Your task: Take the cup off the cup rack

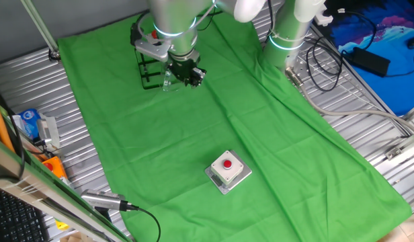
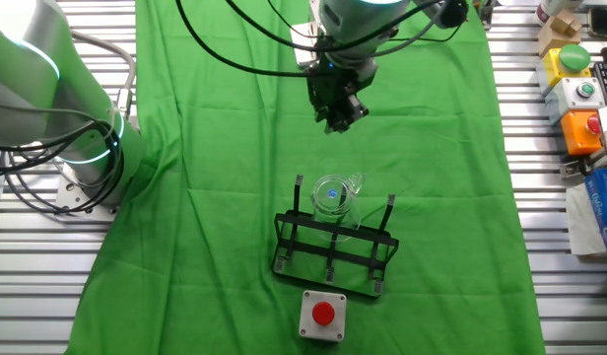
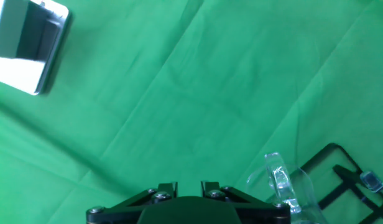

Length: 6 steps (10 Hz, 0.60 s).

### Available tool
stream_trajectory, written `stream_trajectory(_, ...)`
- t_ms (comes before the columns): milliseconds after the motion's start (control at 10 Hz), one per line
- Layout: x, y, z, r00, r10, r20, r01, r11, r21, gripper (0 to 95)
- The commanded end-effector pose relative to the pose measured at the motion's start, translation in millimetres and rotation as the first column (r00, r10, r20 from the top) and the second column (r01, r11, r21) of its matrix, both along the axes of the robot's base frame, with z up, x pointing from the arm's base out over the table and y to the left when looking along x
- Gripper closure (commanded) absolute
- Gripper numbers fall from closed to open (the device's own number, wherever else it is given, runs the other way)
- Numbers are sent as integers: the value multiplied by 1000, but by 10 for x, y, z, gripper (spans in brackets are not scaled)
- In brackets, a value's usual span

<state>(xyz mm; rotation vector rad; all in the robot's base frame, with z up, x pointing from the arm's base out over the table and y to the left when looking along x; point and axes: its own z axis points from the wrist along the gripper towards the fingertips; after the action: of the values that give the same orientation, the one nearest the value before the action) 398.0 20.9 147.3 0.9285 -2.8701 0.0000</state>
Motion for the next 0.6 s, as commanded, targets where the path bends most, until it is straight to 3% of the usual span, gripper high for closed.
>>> stream_trajectory(100,19,2,-10,1000,24,12,-24,1000,1,760)
stream_trajectory(400,19,2,-10,1000,-27,16,28,998,-51,760)
stream_trajectory(600,19,2,-10,999,-39,20,40,998,-51,760)
